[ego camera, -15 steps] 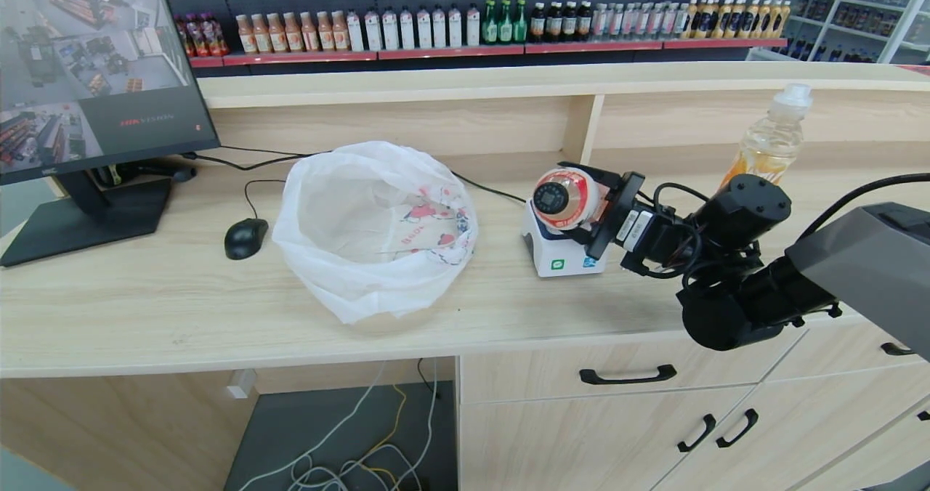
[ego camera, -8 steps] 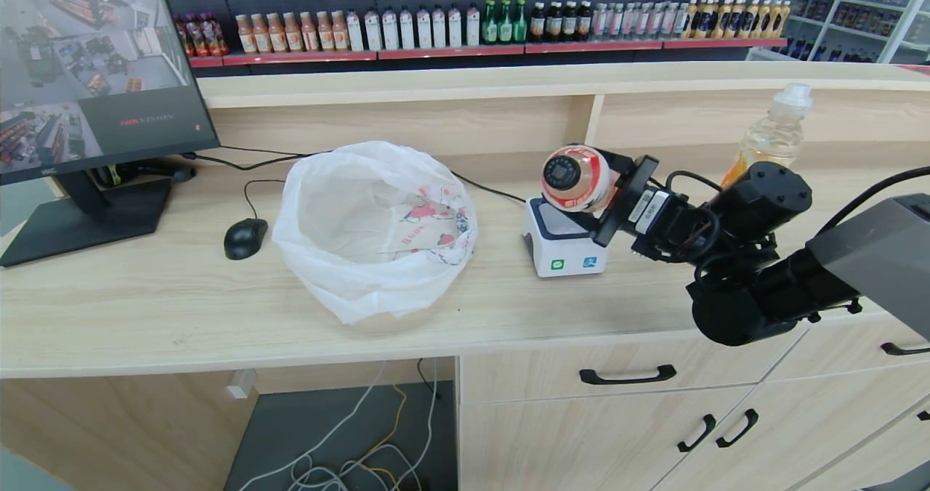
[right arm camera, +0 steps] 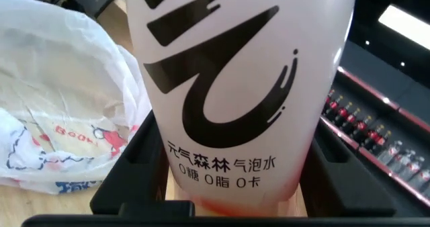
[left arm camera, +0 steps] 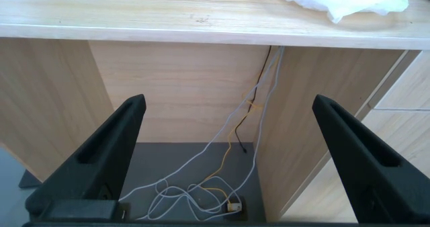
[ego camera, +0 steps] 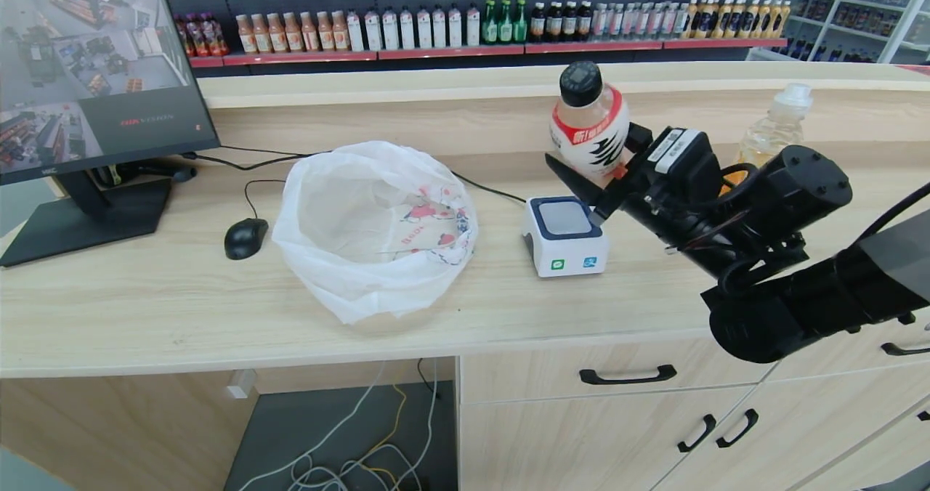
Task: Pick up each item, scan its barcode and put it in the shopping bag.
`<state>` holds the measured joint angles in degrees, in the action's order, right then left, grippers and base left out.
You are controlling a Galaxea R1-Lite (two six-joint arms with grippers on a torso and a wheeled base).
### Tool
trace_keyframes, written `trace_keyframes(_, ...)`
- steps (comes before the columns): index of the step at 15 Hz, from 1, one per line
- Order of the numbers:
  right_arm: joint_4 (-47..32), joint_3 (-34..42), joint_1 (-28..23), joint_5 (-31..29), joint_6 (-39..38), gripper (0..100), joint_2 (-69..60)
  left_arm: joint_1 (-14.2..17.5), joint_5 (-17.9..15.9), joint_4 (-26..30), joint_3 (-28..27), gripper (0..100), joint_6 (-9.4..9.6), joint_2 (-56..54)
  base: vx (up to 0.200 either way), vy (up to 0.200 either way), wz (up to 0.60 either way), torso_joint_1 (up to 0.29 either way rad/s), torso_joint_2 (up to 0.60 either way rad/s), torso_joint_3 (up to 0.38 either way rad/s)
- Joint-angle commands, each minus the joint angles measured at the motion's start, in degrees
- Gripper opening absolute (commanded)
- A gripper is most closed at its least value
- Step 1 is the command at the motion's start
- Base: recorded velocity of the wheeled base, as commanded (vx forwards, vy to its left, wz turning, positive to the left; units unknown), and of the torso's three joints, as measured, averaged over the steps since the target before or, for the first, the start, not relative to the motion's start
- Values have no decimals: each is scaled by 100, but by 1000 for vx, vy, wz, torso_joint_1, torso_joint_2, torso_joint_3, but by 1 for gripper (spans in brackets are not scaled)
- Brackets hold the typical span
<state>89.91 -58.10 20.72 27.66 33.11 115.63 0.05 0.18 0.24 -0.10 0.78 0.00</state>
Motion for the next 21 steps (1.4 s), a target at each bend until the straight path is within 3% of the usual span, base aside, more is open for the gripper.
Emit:
trace_keyframes(1, 9, 396, 222, -446, -296, 0, -427, 4, -1, 2, 1, 100, 1, 0, 0, 0, 0, 0, 0, 0)
trace_keyframes(7, 9, 581, 406, -2151, -2195, 0, -691, 4, -1, -7, 1, 100, -8, 0, 0, 0, 0, 0, 0, 0)
trace_keyframes(11, 9, 897, 397, -3285, -2766, 0, -849, 4, -1, 2, 1, 100, 10, 0, 0, 0, 0, 0, 0, 0)
trace_keyframes(16, 9, 791, 353, -3434, -2968, 0, -858, 4, -1, 2, 1, 100, -8, 0, 0, 0, 0, 0, 0, 0)
trace_keyframes(21, 9, 791, 336, -3434, -3065, 0, -823, 4, -1, -7, 1, 100, -60, 0, 0, 200, 0, 3, 6, 1)
